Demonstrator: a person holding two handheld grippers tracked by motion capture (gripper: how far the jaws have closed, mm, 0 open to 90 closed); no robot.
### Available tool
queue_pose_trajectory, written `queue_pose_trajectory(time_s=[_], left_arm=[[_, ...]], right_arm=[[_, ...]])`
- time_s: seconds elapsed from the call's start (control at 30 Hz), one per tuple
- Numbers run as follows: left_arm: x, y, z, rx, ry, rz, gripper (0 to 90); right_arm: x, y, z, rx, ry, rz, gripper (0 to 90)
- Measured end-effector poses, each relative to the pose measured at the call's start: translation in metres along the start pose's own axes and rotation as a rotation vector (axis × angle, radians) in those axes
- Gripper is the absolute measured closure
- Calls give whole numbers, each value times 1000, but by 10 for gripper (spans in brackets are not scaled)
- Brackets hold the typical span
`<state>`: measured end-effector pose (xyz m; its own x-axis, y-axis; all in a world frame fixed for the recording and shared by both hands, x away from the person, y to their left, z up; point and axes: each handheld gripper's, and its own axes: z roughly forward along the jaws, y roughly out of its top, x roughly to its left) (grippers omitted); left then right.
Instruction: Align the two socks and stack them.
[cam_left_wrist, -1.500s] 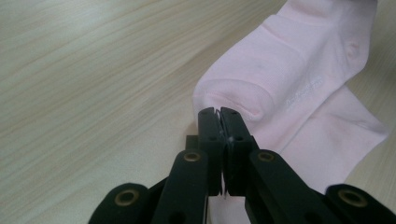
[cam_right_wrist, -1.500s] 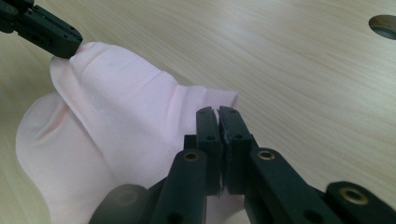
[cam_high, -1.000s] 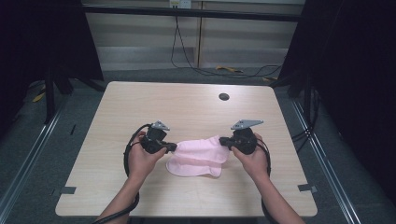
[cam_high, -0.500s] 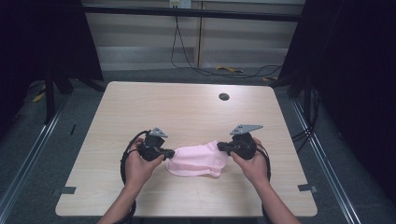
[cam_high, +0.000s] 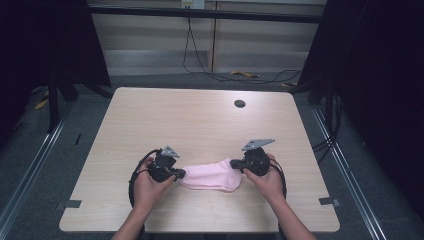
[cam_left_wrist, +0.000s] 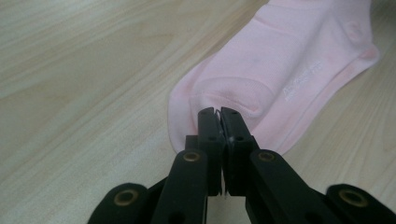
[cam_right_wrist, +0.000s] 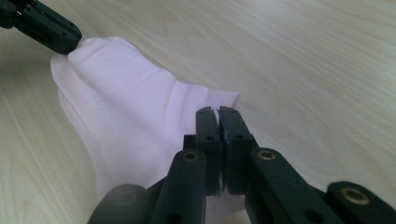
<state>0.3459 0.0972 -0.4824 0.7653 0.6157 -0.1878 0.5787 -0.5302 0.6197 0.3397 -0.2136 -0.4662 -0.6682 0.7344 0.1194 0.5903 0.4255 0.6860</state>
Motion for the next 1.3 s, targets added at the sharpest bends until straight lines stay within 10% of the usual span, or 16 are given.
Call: queue_pose_trajectory(time_s=[0.8, 1.3], left_arm=[[2, 4, 12, 1, 30, 4, 877], [-1, 9, -10, -15, 17, 7, 878]], right_arm=[[-5, -9, 24, 38, -41, -31, 873], [2, 2, 2, 4, -24, -32, 873]])
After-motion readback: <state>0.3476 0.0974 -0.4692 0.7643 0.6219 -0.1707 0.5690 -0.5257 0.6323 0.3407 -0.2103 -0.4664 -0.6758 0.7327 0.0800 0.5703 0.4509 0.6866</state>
